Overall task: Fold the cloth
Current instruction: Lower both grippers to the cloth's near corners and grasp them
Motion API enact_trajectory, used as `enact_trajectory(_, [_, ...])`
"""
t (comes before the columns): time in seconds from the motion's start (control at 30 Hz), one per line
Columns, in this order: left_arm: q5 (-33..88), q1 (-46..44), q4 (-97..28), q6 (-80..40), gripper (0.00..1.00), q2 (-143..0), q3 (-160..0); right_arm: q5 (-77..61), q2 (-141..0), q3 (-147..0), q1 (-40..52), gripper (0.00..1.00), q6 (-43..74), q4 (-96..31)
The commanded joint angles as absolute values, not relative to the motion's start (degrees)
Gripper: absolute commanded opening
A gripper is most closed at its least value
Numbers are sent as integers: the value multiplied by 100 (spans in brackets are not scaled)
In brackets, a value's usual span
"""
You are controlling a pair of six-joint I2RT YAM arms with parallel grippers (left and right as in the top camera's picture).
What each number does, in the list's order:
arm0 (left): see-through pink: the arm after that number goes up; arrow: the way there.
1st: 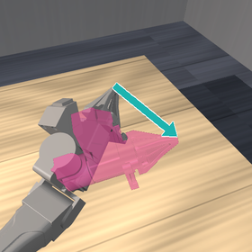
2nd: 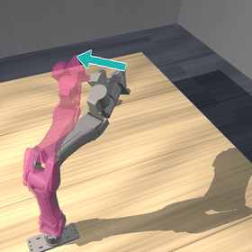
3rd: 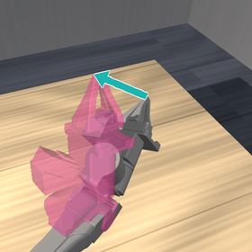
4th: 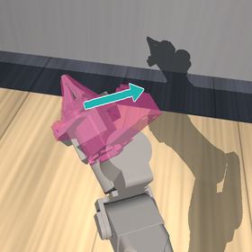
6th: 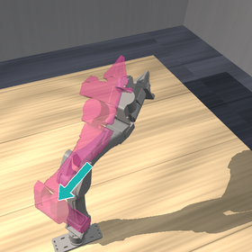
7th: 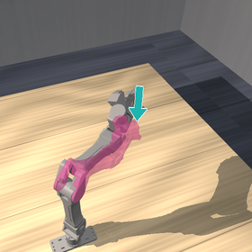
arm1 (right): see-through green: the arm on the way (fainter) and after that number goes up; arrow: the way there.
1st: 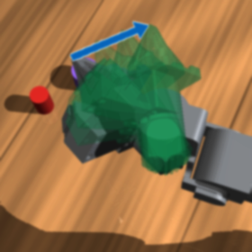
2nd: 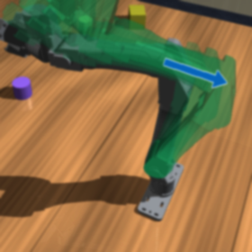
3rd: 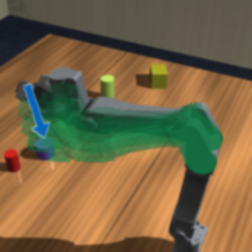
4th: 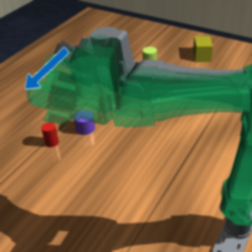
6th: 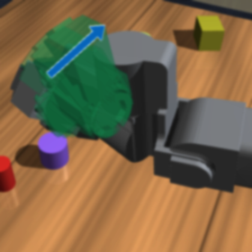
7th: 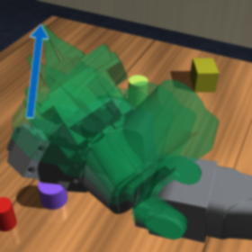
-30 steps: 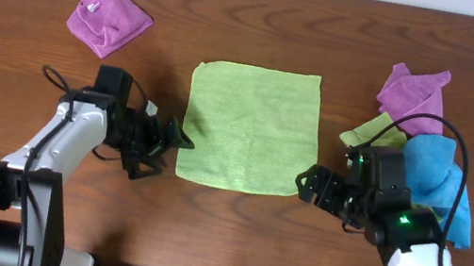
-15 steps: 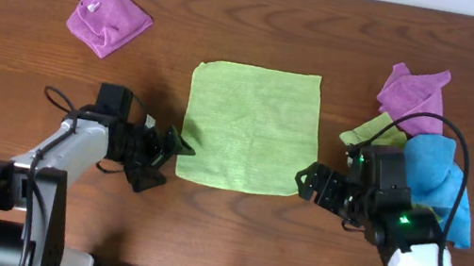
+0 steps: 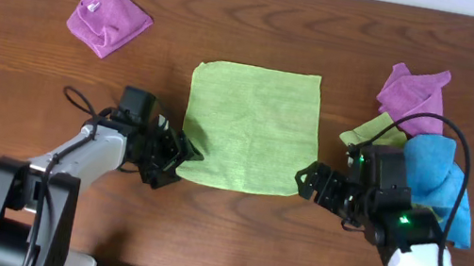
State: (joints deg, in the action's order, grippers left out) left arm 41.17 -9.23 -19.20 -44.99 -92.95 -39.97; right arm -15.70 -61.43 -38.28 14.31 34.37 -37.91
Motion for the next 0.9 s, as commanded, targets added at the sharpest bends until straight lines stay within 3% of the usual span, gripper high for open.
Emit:
enact_trajectory(0.0, [3789,-1022,-1815,-4473,68,-9555,-3953,-1614,-6104,-3804,1389,95,3535,-3793])
enact_trajectory(0.1, [3763,-1031,-1706,-4340,51,-9627,-3953,-1614,-6104,-3804,1389,95,3533,-3793])
enact_trajectory(0.13, [3747,-1031,-1693,-4278,41,-9627,-3953,-1612,-6104,-3804,1389,96,3533,-3793])
enact_trajectory(0.17, [3752,-1031,-1688,-4191,22,-9627,-3953,-1610,-6104,-3804,1389,96,3533,-3791])
enact_trajectory(0.23, [3778,-1031,-1691,-4191,6,-9627,-3953,-1564,-6119,-3804,1389,96,3531,-3789])
enact_trajectory(0.4, [3852,-1013,-1686,-3999,6,-9625,-3953,-1092,-6418,-3763,1389,96,3535,-3638])
enact_trajectory(0.6, [3907,-1013,-1691,-3977,6,-9620,-3955,-1096,-7548,-3758,1389,82,3896,-2969])
enact_trajectory(0.87, [4016,-1011,-1691,-3938,6,-9620,-3955,-1232,-8508,-3758,1389,75,4372,-2842])
